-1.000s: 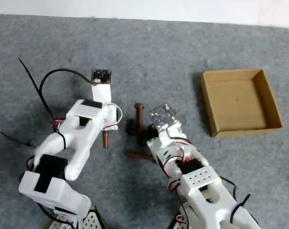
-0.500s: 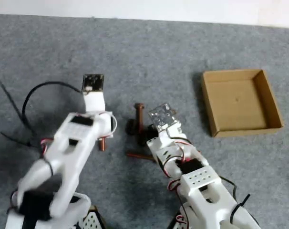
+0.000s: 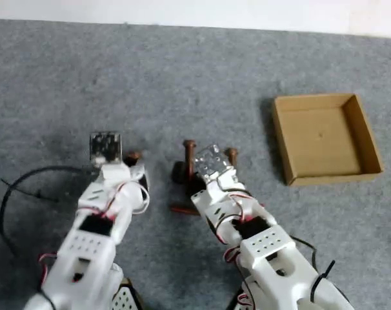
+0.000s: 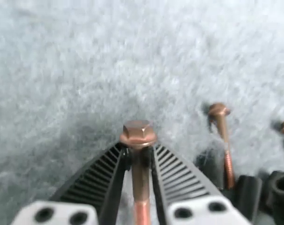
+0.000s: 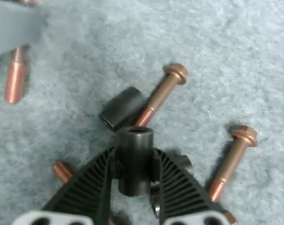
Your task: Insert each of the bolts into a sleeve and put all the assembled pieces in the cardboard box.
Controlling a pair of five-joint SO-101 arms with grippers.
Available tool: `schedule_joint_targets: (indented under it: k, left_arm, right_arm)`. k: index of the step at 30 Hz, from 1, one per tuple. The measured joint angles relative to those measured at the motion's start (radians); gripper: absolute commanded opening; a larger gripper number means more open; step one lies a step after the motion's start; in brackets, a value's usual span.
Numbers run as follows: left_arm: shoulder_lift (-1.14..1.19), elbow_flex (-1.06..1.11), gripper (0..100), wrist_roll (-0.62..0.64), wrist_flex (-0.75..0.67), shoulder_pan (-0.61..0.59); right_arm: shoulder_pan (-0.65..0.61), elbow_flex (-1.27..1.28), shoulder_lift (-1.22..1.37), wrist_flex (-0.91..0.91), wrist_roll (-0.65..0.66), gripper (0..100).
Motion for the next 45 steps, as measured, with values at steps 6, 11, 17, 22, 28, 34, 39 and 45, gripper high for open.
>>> schedule_joint_targets:
  k: [6, 11, 17, 22, 28, 34, 39, 45]
  left_arm:
    - [-0.249, 0.127, 0, 0.000, -0.072, 0.000]
    - [-0.431, 0.133, 0, 0.000, -0.071, 0.000]
    - [-0.592, 0.133, 0, 0.017, 0.046, 0.000]
    - [-0.724, 0.132, 0, 0.117, 0.184, 0.000]
    - [-0.767, 0.130, 0, 0.129, 0.229, 0.000]
    - [-0.767, 0.124, 0, 0.129, 0.233, 0.000]
    - [-0.767, 0.115, 0, 0.133, 0.233, 0.063]
    - [-0.772, 0.048, 0, 0.133, 0.233, 0.135]
  right_arm:
    - [-0.002, 0.078, -0.140, 0.000, -0.032, 0.4]
    - [-0.002, 0.199, -0.382, 0.000, -0.040, 0.4]
    - [-0.003, 0.282, -0.643, 0.000, -0.043, 0.5]
    - [-0.089, 0.282, -0.832, 0.003, -0.043, 0.5]
    - [-0.192, 0.282, -0.979, 0.181, -0.043, 0.5]
    - [-0.195, 0.282, -1.002, 0.221, -0.043, 0.5]
    - [-0.198, 0.282, -1.002, 0.253, -0.043, 0.5]
    - [-0.201, 0.282, -1.002, 0.253, -0.043, 0.5]
